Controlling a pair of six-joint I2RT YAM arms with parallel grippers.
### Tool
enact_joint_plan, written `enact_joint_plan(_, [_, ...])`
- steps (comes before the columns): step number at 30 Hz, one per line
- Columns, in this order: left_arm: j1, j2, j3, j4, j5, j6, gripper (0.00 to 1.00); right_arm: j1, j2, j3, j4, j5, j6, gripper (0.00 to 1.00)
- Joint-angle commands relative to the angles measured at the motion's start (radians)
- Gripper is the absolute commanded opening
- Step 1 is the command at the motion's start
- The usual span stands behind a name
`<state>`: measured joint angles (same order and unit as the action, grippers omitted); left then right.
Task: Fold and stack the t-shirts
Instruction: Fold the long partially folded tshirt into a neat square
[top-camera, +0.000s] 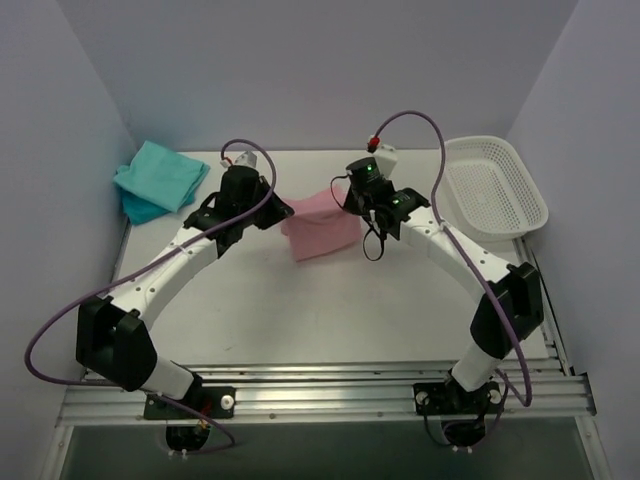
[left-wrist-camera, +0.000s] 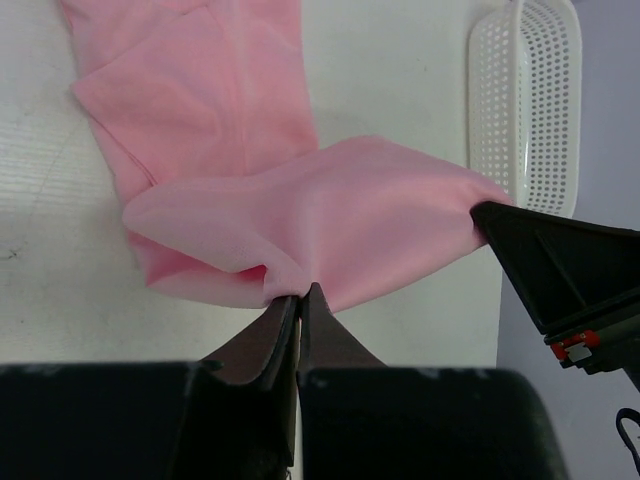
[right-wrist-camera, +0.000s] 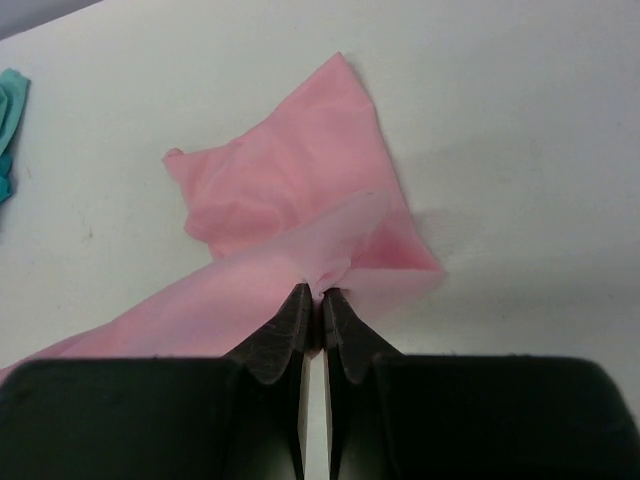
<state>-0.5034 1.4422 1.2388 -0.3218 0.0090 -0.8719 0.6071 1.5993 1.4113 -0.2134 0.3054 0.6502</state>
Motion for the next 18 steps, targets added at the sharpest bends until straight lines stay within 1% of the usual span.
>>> enact_joint_plan(1, [0.058, 0.115, 0.093, 0.001, 0.052, 0.010, 0.06, -0.029, 0.148, 0.125, -0.023, -0.003, -0.032, 0.00])
enact_joint_plan(2, [0.072, 0.142, 0.108, 0.009, 0.075, 0.011, 0.06, -0.035, 0.184, 0.155, -0.021, -0.014, -0.038, 0.00])
enact_joint_plan(3, [0.106, 0.212, 0.152, 0.009, 0.118, 0.013, 0.06, -0.052, 0.220, 0.187, -0.020, -0.038, -0.040, 0.00])
enact_joint_plan(4, [0.124, 0.251, 0.177, 0.013, 0.141, 0.013, 0.06, -0.061, 0.303, 0.266, -0.027, -0.052, -0.041, 0.00])
enact_joint_plan(5, [0.141, 0.291, 0.204, 0.020, 0.166, 0.014, 0.07, -0.072, 0.351, 0.311, -0.030, -0.070, -0.043, 0.00])
enact_joint_plan(6, [0.182, 0.384, 0.276, 0.020, 0.213, 0.014, 0.08, -0.098, 0.397, 0.358, -0.034, -0.109, -0.046, 0.00])
enact_joint_plan(7, [0.202, 0.438, 0.318, 0.026, 0.241, 0.013, 0.10, -0.110, 0.501, 0.411, -0.044, -0.132, -0.046, 0.00])
enact_joint_plan(8, [0.222, 0.495, 0.370, 0.029, 0.274, 0.017, 0.16, -0.121, 0.561, 0.537, -0.053, -0.155, -0.049, 0.00])
enact_joint_plan(9, [0.262, 0.629, 0.439, 0.014, 0.307, 0.027, 0.25, -0.133, 0.624, 0.623, -0.069, -0.175, -0.049, 0.21])
enact_joint_plan(10, [0.281, 0.706, 0.600, -0.038, 0.369, 0.022, 0.36, -0.153, 0.762, 0.717, -0.119, -0.198, -0.050, 0.42])
enact_joint_plan(11, [0.298, 0.777, 0.684, -0.046, 0.409, 0.016, 0.37, -0.165, 0.836, 0.920, -0.145, -0.209, -0.050, 0.64])
enact_joint_plan(12, [0.311, 0.902, 0.753, -0.033, 0.449, 0.001, 0.39, -0.177, 0.897, 1.015, -0.171, -0.216, -0.043, 0.86])
enact_joint_plan(13, [0.334, 0.959, 0.818, 0.002, 0.498, -0.013, 0.46, -0.203, 0.998, 1.097, -0.182, -0.230, -0.014, 0.89])
enact_joint_plan(14, [0.342, 1.006, 0.950, 0.009, 0.522, -0.025, 0.52, -0.217, 1.027, 1.150, -0.160, -0.279, -0.003, 0.93])
enact_joint_plan(15, [0.351, 1.094, 1.026, 0.009, 0.546, -0.042, 0.58, -0.227, 1.037, 1.170, -0.123, -0.294, 0.011, 0.99])
enact_joint_plan(16, [0.367, 1.133, 1.101, -0.022, 0.555, -0.045, 0.65, -0.239, 1.021, 1.149, -0.036, -0.311, 0.028, 1.00])
enact_joint_plan(17, [0.374, 1.170, 1.258, -0.049, 0.562, -0.045, 0.78, -0.251, 0.998, 1.117, 0.010, -0.328, 0.028, 1.00])
enact_joint_plan(18, [0.382, 1.226, 1.328, -0.071, 0.563, -0.048, 0.84, -0.256, 0.973, 1.039, 0.052, -0.322, 0.023, 1.00])
